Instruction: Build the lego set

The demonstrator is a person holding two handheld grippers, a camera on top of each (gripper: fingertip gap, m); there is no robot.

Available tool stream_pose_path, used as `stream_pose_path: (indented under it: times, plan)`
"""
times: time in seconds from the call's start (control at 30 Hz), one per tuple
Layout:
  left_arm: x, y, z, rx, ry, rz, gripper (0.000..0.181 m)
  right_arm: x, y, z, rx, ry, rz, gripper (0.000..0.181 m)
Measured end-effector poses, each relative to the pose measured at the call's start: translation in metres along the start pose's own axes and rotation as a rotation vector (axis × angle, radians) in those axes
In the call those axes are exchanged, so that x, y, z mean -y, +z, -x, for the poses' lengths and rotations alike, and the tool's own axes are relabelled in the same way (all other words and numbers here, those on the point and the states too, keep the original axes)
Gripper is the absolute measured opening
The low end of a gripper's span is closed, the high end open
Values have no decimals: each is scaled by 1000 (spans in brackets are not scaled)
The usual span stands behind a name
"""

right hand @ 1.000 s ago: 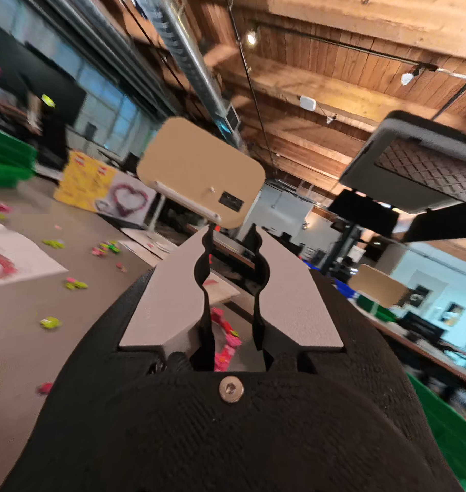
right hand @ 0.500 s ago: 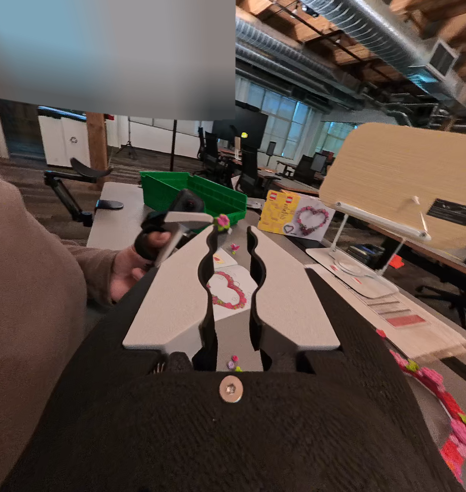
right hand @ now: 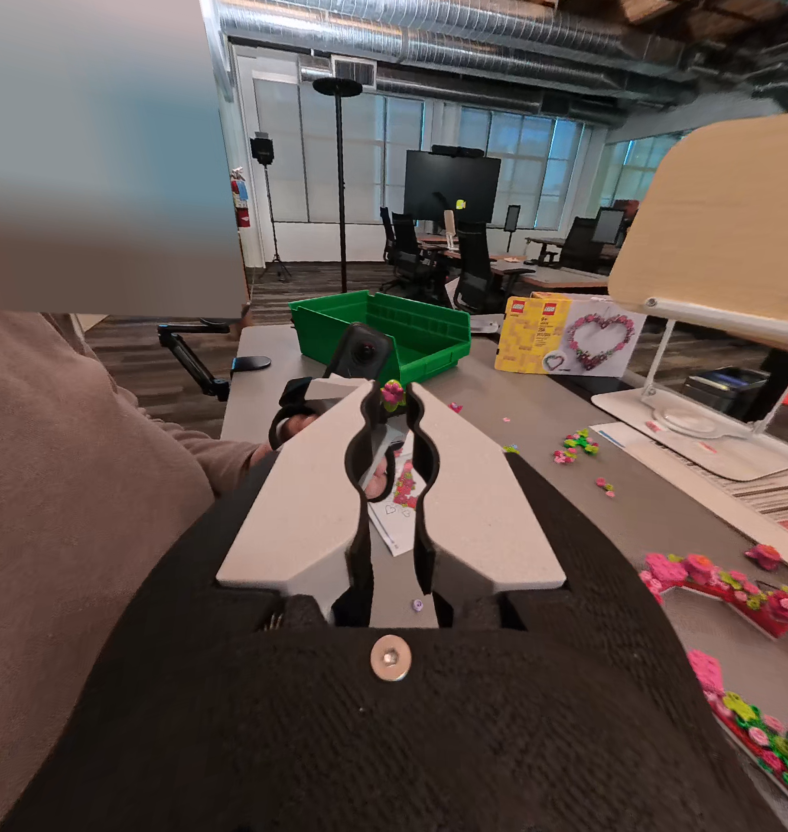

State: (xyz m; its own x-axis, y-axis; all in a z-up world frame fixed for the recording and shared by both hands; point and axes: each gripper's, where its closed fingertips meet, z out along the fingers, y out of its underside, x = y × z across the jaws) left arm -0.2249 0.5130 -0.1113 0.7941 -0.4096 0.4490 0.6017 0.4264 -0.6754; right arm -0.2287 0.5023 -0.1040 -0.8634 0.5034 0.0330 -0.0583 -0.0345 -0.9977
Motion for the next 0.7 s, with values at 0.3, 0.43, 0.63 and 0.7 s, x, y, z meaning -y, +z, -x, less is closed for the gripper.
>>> stream_pose_path:
  times: [0.3, 0.43, 0.63, 0.7]
  plan:
    - [-8, 2, 10, 65, 55, 60, 12, -10, -5, -9, 57, 97, 18, 7]
    - [-10, 4, 20, 141, 148, 116, 20, -14, -9, -21, 68, 128, 21, 7]
    - [-3, -7, 53, 319, 300, 250, 45, -54, -17, -101, -83, -52, 298, 7]
    - [4, -15, 65, 370, 360, 289, 45, -85, -13, -126, -64, -113, 498, 7]
